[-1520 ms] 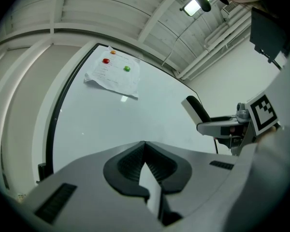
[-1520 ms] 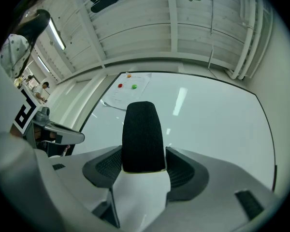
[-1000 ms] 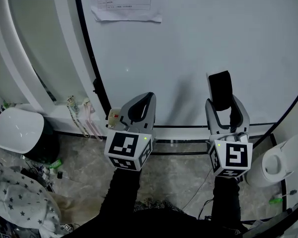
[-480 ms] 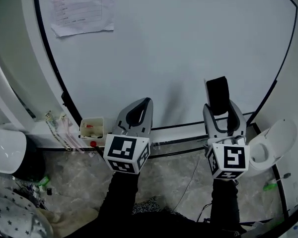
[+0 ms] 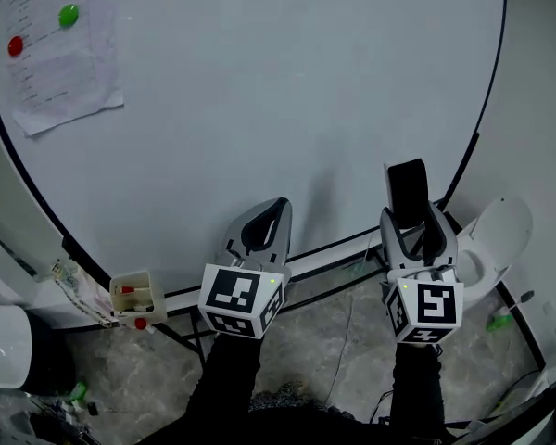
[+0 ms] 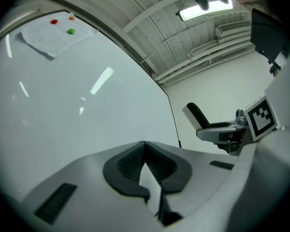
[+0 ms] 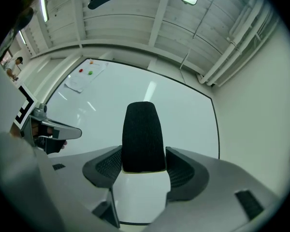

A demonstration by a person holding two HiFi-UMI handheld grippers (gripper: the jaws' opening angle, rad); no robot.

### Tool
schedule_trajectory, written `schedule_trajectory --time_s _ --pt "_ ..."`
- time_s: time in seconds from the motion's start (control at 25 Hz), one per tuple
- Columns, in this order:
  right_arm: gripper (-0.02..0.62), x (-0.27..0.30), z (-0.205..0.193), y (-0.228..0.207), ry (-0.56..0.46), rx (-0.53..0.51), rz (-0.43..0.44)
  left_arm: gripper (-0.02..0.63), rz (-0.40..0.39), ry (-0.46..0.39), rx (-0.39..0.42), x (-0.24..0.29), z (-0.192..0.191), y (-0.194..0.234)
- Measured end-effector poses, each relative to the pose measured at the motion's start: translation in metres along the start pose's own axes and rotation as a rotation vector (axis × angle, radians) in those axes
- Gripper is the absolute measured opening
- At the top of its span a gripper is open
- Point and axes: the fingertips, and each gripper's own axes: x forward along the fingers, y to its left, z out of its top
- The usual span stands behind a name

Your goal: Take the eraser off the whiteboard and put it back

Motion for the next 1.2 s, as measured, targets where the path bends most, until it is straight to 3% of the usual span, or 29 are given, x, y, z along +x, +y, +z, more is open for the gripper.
schedule_trajectory --time_s 0.4,0.64,0.92,1.2 --pt "0.281 0.05 -0.007 -0.03 -0.002 -0.04 -0.13 0.006 -0.17 -0.067 0.009 0.078 0.01 -0.009" --pt "0.28 0.06 -0.017 -0.046 0.006 -0.04 -0.184 0.006 -0.225 -0.082 -0.009 0.101 0.004 -0.013" --pt "0.281 0.069 -0.028 -0.081 0.013 -0.044 -0.22 0.006 -0.252 -0.077 -0.004 0.128 0.0 -0.028" --pt "0.28 0.095 -0.046 -0.128 -0.005 -0.037 -0.176 0.006 -0.21 -0.086 0.017 0.159 -0.002 -0.056"
